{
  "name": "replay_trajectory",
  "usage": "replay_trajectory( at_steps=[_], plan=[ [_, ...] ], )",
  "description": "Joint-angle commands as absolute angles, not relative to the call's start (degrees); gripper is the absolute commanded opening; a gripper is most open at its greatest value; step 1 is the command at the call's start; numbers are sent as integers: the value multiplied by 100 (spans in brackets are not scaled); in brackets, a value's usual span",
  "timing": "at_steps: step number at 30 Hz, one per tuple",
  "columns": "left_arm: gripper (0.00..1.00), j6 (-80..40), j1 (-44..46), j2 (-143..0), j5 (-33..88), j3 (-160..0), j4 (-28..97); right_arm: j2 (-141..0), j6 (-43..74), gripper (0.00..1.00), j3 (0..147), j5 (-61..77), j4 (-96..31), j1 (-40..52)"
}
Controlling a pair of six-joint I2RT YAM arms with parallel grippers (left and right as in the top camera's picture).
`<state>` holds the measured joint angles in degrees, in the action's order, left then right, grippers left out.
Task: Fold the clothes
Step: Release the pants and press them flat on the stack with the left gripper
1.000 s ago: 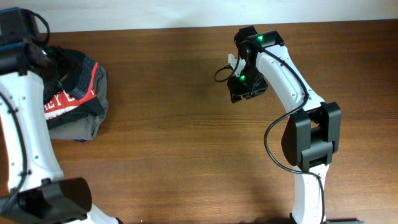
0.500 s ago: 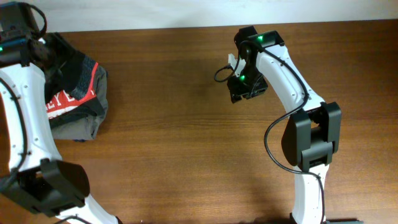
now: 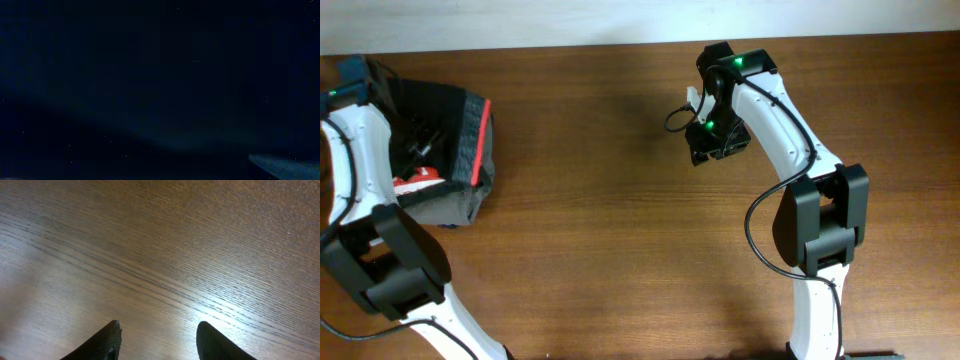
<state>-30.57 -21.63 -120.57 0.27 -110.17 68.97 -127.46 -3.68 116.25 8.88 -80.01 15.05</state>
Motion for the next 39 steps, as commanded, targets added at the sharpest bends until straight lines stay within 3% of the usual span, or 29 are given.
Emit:
replay_trajectory(
  at_steps=[1, 11, 17, 23, 27, 31, 33, 35, 37, 39],
  plan=[
    [66, -2969, -2370, -12147, -150, -10936, 6781, -12672, -427, 53, 11679, 814, -8038, 1522],
    [67, -2965, -2598, -11719, -54, -11104, 6790, -12674, -427, 53, 11679, 701, -8040, 1522],
    [81, -2856, -2591, -10774, 735, -11229, 6788, -12674, -427, 54, 11679, 683, -8038, 1522],
    [87, -2829, -2587, -10138, 895, -11229, 6635, -12674, -425, 54, 11679, 685, -8038, 1522],
    [76, -2644, -2539, -10156, 1175, -11146, 6344, -12674, -425, 52, 11679, 687, -8036, 1525],
    [64, -2596, -2539, -10156, 1710, -10689, 5889, -12674, -423, 27, 11679, 687, -8038, 1525],
    [49, -2600, -2541, -10156, 1780, -10228, 5540, -12674, -408, 27, 11679, 687, -8040, 1525],
    [42, -2602, -2574, -10156, 1778, -9854, 5242, -12674, -405, 28, 11679, 690, -8044, 1525],
    [21, -2604, -2644, -10156, 1782, -9437, 4884, -12674, -405, 30, 11679, 687, -8058, 1525],
    [16, -2604, -2740, -10158, 1780, -8993, 4517, -12674, -405, 31, 11679, 687, -8077, 1525]
  ],
)
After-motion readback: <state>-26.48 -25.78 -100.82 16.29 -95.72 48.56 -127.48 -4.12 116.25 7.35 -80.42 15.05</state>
